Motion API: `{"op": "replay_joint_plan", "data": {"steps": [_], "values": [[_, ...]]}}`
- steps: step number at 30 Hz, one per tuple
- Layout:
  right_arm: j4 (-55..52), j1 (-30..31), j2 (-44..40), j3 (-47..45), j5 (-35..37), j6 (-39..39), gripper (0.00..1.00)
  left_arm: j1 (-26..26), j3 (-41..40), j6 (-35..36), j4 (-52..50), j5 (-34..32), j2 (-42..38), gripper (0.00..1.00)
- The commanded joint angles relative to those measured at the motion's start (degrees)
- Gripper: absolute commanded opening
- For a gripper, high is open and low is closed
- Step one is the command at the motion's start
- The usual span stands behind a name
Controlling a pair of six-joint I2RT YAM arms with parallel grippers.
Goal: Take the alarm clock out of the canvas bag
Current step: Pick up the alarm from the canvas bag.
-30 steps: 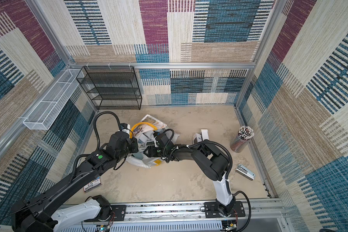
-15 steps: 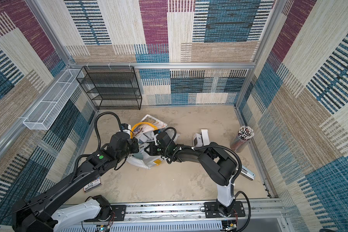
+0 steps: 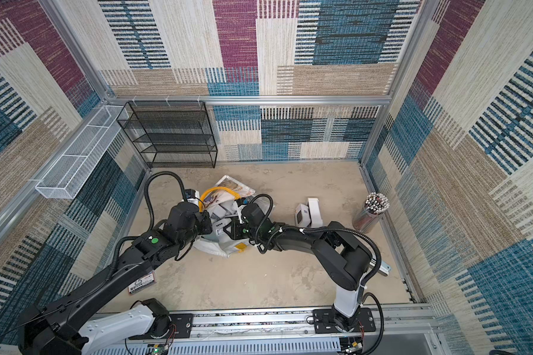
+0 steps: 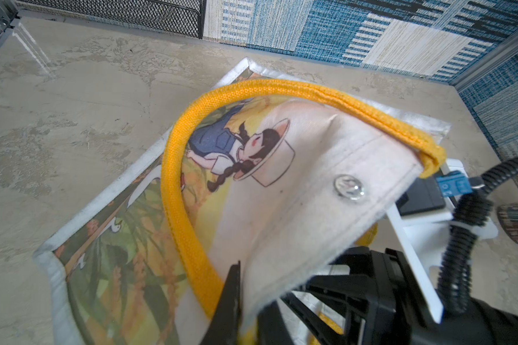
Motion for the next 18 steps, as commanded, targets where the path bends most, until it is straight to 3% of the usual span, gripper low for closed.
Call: {"op": "replay_joint_plan", "data": {"steps": [1,18], "values": [[2.19,0.08,-1.22,-1.01,1.31,-0.96,0.26,0.00,0.56,0.73,-2.60,-2.22,0.14,0.00],[6.18,0.05,-7.35,-7.82,3.73,-3.05,0.27,0.00,1.00,0.32,-4.20,-3.30,-0.11,0.00]]}}
